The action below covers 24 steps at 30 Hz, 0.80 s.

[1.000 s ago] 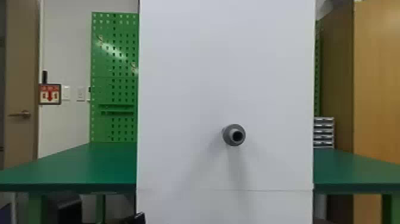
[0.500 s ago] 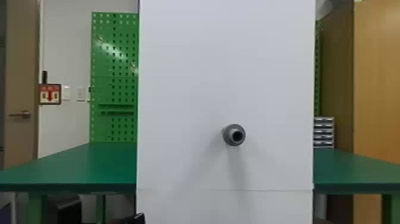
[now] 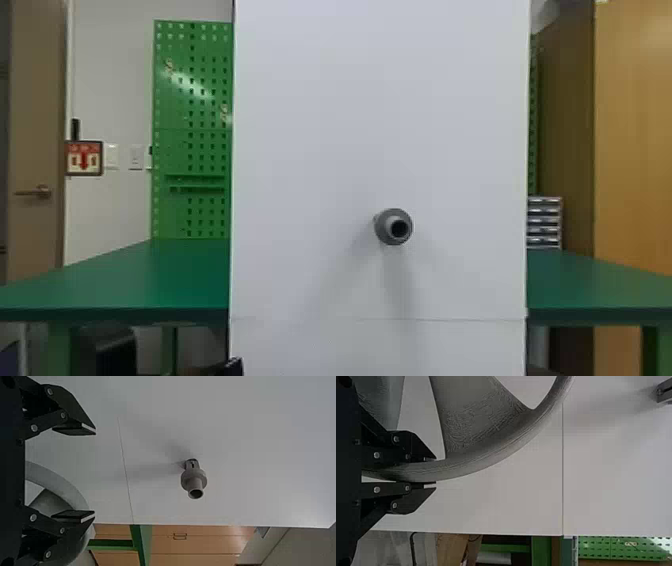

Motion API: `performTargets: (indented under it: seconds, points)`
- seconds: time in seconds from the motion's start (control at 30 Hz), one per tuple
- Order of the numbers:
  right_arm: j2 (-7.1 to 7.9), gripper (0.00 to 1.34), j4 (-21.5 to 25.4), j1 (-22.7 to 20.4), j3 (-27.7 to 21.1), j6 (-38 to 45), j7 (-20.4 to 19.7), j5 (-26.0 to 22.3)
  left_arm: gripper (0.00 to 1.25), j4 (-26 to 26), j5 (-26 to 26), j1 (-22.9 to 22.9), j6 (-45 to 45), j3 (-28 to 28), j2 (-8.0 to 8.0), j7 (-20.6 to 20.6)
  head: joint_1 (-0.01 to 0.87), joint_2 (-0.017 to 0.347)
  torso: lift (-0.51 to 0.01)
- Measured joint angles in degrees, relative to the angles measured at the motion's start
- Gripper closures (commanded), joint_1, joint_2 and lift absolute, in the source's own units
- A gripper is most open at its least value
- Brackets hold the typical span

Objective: Hold the wheel and insert it

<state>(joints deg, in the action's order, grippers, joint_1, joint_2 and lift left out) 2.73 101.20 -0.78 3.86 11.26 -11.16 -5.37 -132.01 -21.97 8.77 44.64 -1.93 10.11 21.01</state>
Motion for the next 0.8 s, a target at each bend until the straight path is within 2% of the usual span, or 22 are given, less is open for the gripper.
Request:
performTargets:
  seconds: [0.43, 0.8]
  points:
    - [-0.39, 1.09, 11.21, 5.02, -1.07, 19.11, 0.00, -0.23, 0.50, 0.00, 0.00, 0.06, 0.00, -0.09, 0.18, 0.00, 0.000, 0.009, -0.495]
    - [0.16, 1.09, 15.99, 9.40, -1.62, 29.86, 0.00, -1.01, 0.50, 0.00, 0.00, 0.11, 0.01, -0.21, 0.33, 0.00, 0.000, 0.009, -0.495]
